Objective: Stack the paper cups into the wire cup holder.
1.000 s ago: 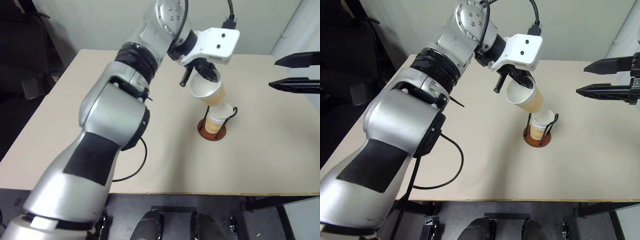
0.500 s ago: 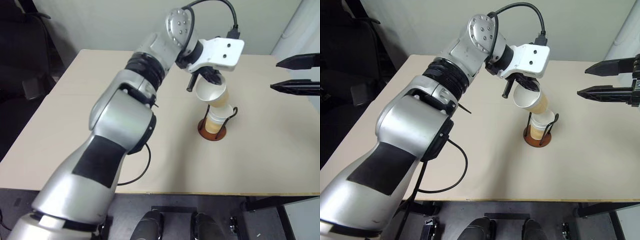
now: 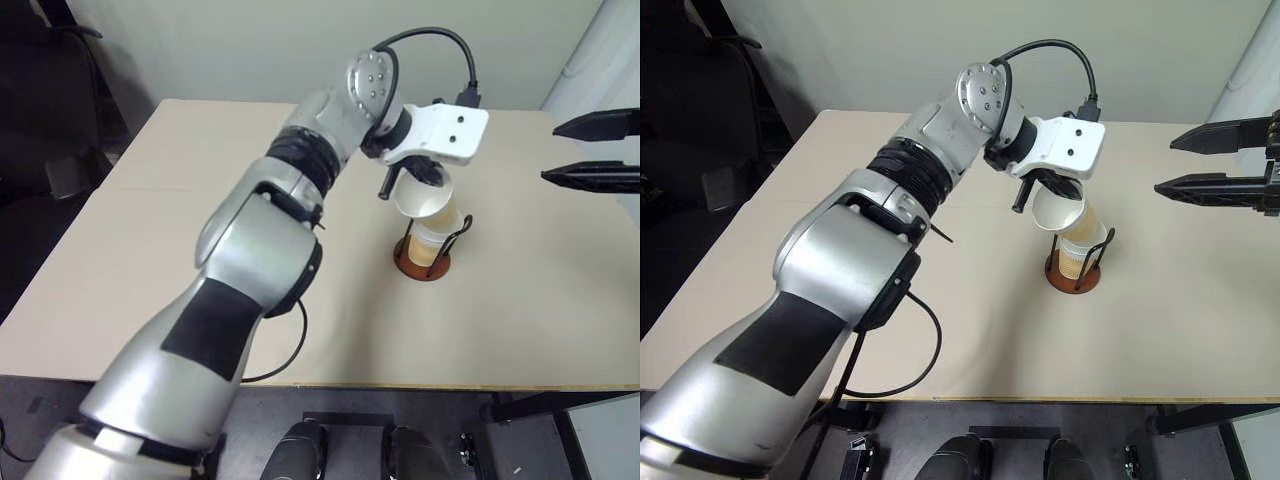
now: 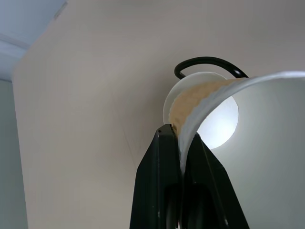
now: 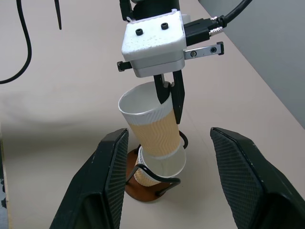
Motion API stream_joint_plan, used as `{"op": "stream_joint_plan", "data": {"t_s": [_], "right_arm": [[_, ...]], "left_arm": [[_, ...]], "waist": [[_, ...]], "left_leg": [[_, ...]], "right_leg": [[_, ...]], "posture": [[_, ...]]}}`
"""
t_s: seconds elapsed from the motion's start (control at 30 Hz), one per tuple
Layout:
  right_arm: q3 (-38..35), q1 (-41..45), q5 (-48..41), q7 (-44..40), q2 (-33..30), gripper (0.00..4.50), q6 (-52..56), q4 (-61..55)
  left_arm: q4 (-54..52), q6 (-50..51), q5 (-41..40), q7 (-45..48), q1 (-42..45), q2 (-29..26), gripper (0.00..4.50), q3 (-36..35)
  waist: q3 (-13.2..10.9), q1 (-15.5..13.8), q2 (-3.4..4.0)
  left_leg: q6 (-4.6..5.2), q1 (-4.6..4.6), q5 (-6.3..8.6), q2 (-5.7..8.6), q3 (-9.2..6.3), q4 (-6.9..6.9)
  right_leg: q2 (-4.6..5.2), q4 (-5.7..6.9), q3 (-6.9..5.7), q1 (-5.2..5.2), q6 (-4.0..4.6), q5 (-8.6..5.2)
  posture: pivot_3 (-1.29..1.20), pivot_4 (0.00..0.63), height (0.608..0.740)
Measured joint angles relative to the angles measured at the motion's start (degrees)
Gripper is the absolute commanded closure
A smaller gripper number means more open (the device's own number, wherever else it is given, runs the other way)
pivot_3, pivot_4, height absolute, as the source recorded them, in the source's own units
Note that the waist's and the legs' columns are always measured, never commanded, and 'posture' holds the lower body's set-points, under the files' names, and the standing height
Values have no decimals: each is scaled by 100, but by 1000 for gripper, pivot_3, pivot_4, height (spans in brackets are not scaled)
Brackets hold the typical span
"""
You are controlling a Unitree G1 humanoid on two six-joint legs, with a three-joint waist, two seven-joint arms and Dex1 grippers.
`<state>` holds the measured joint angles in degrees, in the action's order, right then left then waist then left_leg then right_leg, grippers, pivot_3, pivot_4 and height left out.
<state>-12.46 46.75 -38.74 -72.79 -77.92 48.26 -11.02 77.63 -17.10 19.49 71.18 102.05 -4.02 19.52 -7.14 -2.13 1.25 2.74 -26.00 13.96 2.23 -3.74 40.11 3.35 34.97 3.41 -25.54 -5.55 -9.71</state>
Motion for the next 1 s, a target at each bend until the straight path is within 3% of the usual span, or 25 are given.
{"op": "stream_joint_plan", "data": {"t_s": [0.6,0.7,0.97,1.0], "right_arm": [[-55,-106,-54,86,-42,1762,89,-86],[-65,-127,-55,124,-42,1762,94,-111],[-183,-246,-58,166,-58,1762,120,-191],[-197,-259,-58,172,-62,1762,120,-200]], "left_arm": [[46,56,330,-408,-242,217,4479,49],[46,80,455,-555,-289,254,3940,134],[110,75,609,-971,-353,299,1044,166],[110,64,632,-1064,-353,304,1044,168]], "waist": [[0,-1,0],[0,-1,0],[0,-5,0],[0,-5,0]], "left_leg": [[3,1,-6,0,0,4],[2,2,-7,0,0,4],[2,3,-11,1,1,5],[2,3,-11,1,2,5]], "right_leg": [[0,3,0,2,-4,3],[0,4,0,2,-5,3],[0,5,0,4,-6,4],[1,5,0,4,-6,4]], "posture": [[0,150,740],[0,150,740],[0,150,740],[0,150,740]]}}
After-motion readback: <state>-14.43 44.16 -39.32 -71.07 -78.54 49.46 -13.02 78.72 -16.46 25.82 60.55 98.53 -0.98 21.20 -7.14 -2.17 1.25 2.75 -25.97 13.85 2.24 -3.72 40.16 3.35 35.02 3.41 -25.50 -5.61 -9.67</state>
